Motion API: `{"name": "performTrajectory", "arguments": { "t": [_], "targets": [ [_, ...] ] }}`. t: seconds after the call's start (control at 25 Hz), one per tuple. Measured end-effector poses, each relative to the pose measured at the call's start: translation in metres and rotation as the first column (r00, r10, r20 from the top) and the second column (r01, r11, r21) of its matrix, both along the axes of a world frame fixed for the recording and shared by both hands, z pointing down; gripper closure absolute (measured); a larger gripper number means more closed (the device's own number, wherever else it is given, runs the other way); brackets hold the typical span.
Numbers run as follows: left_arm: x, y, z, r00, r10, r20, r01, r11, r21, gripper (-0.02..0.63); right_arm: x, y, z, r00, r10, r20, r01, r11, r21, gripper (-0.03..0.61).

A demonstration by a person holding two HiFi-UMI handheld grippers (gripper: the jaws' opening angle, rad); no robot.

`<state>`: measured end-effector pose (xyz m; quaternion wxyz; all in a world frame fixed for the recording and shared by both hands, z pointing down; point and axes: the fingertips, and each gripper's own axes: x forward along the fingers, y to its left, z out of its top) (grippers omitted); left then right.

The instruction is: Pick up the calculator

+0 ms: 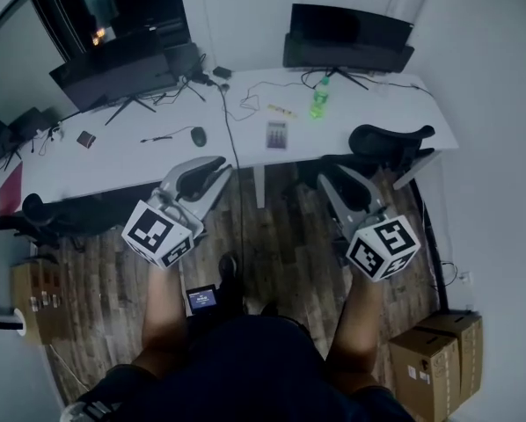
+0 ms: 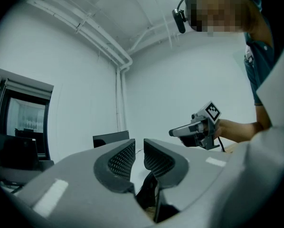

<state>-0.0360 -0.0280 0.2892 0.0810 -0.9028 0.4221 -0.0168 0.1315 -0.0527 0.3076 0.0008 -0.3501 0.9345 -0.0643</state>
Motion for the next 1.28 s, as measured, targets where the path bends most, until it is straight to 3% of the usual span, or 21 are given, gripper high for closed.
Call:
{"name": "performTrajectory", "arguments": {
  "t": [0.48, 1.28],
  "targets": [
    [0.009, -0.085, -0.007, 0.989, 0.143, -0.02, -0.143, 0.99, 0.02, 0.558, 0.007, -0.057, -0.007, 0.992, 0.128, -0.024, -0.127, 0.992, 0.012, 0.483],
    [-0.025, -0.198, -0.004, 0.96, 0.276, -0.034, -0.277, 0.961, 0.002, 0.558, -0.02, -0.138, 0.004, 0.958, 0.285, -0.036, -0.286, 0.958, -0.02, 0.483]
  ]
}}
